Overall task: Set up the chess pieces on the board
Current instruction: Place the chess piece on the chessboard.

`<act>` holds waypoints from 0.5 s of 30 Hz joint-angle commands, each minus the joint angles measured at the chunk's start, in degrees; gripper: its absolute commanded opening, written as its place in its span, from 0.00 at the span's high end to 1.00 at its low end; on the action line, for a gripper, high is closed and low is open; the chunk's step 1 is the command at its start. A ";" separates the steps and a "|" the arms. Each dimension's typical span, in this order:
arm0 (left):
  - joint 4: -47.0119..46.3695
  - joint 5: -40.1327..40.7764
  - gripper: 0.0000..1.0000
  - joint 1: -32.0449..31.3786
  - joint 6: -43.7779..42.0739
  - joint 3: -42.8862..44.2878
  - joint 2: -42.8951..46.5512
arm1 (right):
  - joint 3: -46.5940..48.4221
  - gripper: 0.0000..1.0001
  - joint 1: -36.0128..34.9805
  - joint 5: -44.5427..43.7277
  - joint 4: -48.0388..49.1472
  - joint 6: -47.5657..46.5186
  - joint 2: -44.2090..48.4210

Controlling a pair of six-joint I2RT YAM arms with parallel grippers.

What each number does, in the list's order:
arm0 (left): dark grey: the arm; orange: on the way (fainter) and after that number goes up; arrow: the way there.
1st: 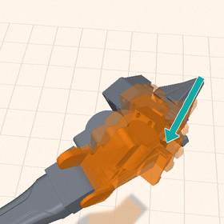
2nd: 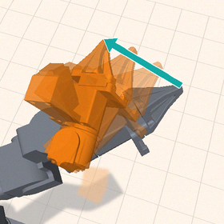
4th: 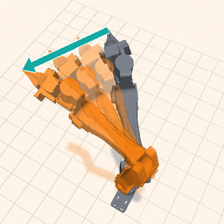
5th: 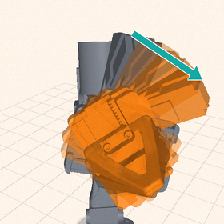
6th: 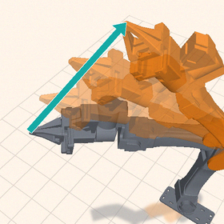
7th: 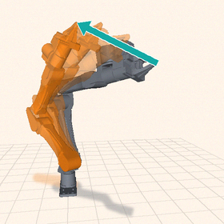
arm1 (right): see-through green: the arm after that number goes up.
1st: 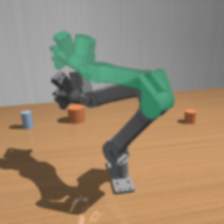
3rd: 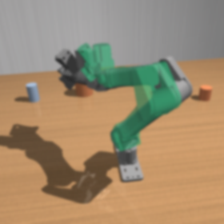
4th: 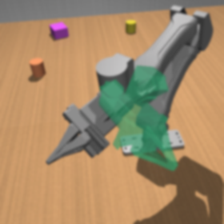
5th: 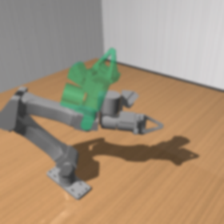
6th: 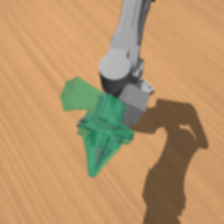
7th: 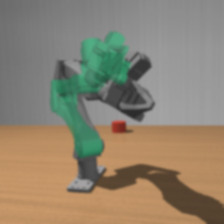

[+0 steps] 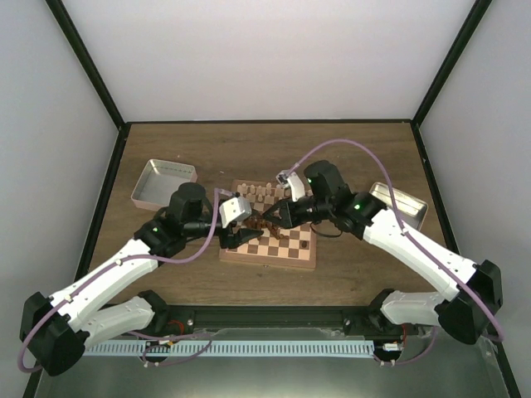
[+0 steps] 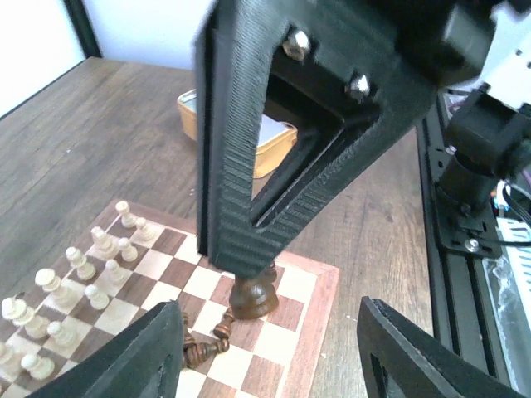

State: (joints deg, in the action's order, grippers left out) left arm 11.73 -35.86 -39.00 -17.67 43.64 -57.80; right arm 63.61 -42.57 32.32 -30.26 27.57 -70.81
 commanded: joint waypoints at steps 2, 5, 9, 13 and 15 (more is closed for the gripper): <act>-3.15 10.45 0.35 -0.02 8.06 -1.07 2.82 | -6.45 0.98 0.09 -22.44 3.60 -2.13 3.60; -3.66 23.42 0.29 -0.02 14.56 -2.17 5.69 | -10.91 0.99 -1.71 -32.47 6.59 -3.25 3.08; -5.00 36.61 0.26 0.07 24.57 -3.53 9.96 | -13.46 0.99 -4.24 -40.90 8.16 -2.25 0.61; -1.44 48.69 0.20 0.23 33.01 -0.79 12.91 | -14.31 0.99 -10.17 -44.97 11.88 -4.05 -3.11; 0.74 53.28 0.18 0.33 35.14 1.42 13.06 | -12.91 0.99 -12.86 -45.10 14.07 -4.61 -6.20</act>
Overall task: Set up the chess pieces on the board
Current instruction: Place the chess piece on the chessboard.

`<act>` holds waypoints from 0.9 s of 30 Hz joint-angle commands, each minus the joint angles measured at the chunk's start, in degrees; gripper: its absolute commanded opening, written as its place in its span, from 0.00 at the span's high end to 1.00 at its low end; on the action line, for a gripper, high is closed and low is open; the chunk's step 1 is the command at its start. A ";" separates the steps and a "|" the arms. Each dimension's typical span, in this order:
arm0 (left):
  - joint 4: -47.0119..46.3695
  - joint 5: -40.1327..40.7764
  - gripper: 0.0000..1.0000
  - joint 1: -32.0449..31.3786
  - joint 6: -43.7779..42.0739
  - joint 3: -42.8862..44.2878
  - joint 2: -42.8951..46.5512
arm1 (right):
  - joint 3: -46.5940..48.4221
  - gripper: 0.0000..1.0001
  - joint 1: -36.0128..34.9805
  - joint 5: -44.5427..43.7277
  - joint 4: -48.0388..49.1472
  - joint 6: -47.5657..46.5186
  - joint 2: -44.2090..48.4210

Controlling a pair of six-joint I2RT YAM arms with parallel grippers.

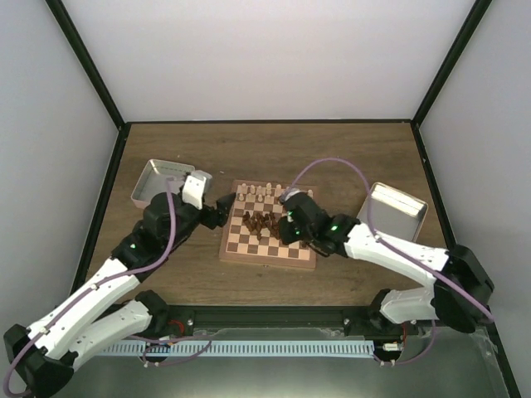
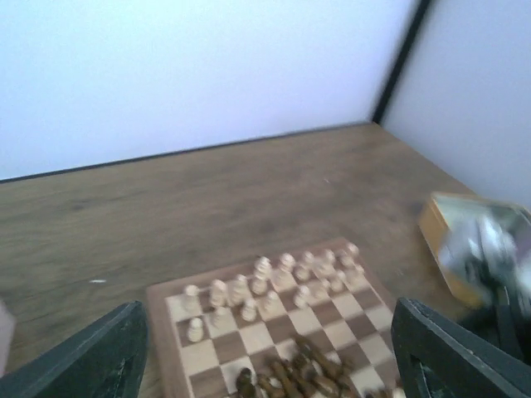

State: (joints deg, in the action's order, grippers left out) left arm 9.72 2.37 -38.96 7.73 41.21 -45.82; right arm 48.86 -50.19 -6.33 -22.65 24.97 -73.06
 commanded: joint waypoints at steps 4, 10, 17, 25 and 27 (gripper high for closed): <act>2.96 19.04 0.15 0.29 10.57 5.66 4.59 | 5.56 0.99 -9.71 -5.75 12.28 -3.54 -11.76; 1.86 19.71 0.13 0.29 8.83 5.55 7.22 | 12.87 0.99 -13.74 -6.89 15.60 -5.87 -23.51; 1.87 19.98 0.12 0.28 8.45 4.55 7.53 | 17.47 0.99 -13.87 -5.17 14.90 -7.67 -30.57; -1.42 19.58 0.11 0.35 7.65 2.16 9.54 | 18.90 0.99 -13.88 -5.49 14.18 -7.57 -33.71; -1.52 19.51 0.11 0.27 7.35 2.16 9.45 | 18.90 0.98 -13.84 -5.73 14.22 -7.70 -33.99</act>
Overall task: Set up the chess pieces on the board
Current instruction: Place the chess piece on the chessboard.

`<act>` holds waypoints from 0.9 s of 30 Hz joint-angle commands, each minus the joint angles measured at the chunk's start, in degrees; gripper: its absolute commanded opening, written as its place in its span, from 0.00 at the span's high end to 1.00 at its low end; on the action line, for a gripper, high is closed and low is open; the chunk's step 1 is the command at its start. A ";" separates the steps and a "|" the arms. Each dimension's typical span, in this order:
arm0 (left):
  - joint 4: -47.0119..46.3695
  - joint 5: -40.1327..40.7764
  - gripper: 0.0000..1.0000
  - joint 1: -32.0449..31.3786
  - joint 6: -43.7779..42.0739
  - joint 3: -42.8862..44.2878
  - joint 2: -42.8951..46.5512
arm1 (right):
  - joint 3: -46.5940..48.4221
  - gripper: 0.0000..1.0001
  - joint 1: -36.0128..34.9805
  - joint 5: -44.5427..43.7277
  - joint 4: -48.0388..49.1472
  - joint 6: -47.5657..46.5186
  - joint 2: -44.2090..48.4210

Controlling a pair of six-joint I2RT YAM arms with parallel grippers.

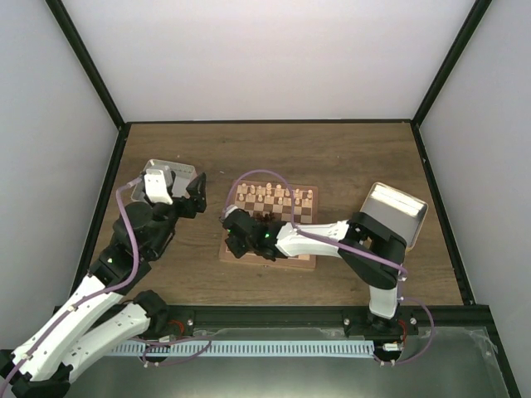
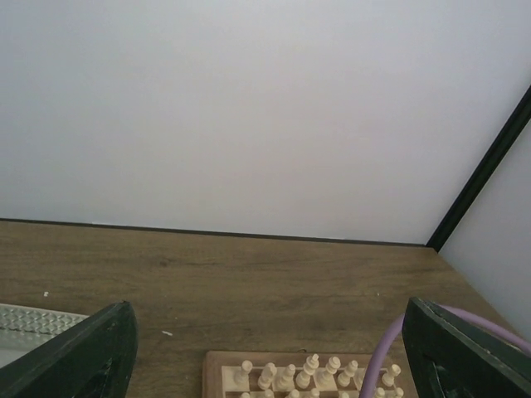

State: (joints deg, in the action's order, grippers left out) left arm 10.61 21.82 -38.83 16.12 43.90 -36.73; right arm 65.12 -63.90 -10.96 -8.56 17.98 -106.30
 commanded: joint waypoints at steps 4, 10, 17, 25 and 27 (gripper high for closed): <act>-2.42 0.12 0.11 0.16 -1.29 -0.53 0.02 | 2.61 0.96 -0.16 -1.50 0.15 -0.67 -0.85; -2.43 -0.44 0.11 0.20 -1.35 -0.61 -0.77 | 2.46 0.93 -0.21 -1.57 1.14 -1.02 -1.33; -2.25 -0.52 0.11 0.16 -1.62 -0.61 -1.08 | 2.76 0.93 -0.23 -1.76 2.00 -1.12 -1.88; -1.78 -0.43 0.11 0.16 -1.73 -0.40 -0.73 | 3.67 0.73 -0.23 -1.51 -0.59 1.00 1.44; -1.82 -0.34 0.11 0.17 -1.75 -0.44 -0.65 | 3.92 0.67 -0.18 -1.11 -1.19 1.77 3.20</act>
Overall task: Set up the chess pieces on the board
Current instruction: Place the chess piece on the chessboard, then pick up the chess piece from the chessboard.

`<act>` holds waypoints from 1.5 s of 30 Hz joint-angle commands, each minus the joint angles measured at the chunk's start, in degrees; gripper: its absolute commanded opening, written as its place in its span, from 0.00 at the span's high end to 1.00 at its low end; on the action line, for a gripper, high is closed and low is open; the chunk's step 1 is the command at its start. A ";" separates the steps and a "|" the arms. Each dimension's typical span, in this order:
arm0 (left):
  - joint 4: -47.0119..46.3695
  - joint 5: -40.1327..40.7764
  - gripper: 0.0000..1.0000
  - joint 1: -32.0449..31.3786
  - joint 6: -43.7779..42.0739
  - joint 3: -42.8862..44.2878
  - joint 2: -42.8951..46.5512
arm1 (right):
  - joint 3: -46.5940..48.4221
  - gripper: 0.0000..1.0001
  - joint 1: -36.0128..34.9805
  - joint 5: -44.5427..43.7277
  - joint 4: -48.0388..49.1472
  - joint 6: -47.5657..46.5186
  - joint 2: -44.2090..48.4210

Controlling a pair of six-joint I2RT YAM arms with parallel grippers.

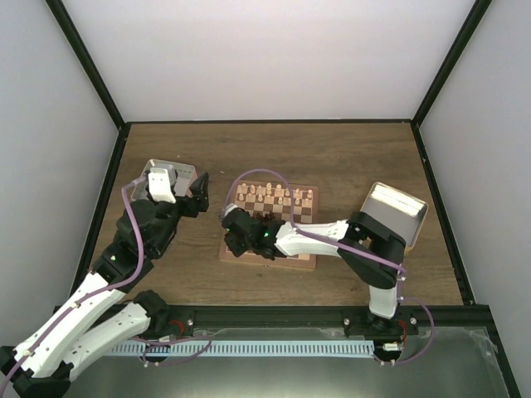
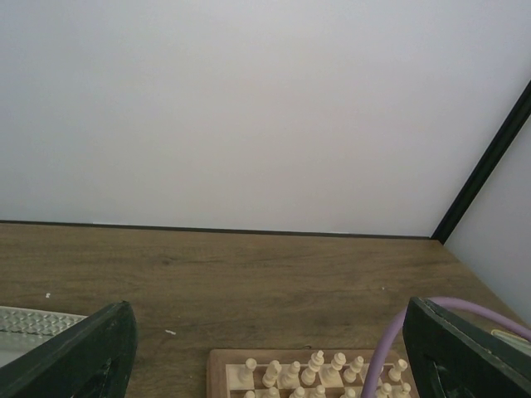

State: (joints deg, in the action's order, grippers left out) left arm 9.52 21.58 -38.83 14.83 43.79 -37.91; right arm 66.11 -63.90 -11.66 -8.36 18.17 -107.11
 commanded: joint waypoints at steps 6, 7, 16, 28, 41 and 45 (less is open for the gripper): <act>-0.75 -0.07 0.10 0.11 -0.36 -0.13 0.54 | 3.90 0.57 -0.16 -2.39 -5.01 5.89 9.24; -0.73 -0.13 0.10 0.16 -0.25 -0.11 0.60 | 3.79 0.55 -0.17 -3.46 -5.96 7.11 10.16; -1.37 -0.76 0.10 0.16 0.51 -0.88 0.11 | -1.31 0.55 5.74 -7.84 -20.84 21.09 18.64; -2.20 -1.77 0.10 0.19 0.81 -1.43 -1.30 | -12.72 0.65 15.62 8.75 -23.21 3.55 26.74; -2.02 -1.57 0.10 0.16 0.65 -1.36 -2.10 | -11.53 0.68 16.27 6.03 -22.60 -4.20 17.83; -2.21 -1.46 0.10 0.19 0.64 -1.36 -2.46 | -10.81 0.68 16.31 3.12 -22.14 -3.90 15.93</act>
State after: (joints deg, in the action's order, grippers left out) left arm 8.67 20.08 -38.83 15.38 42.87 -40.18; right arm 52.73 -48.07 -4.99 -30.89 15.42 -89.97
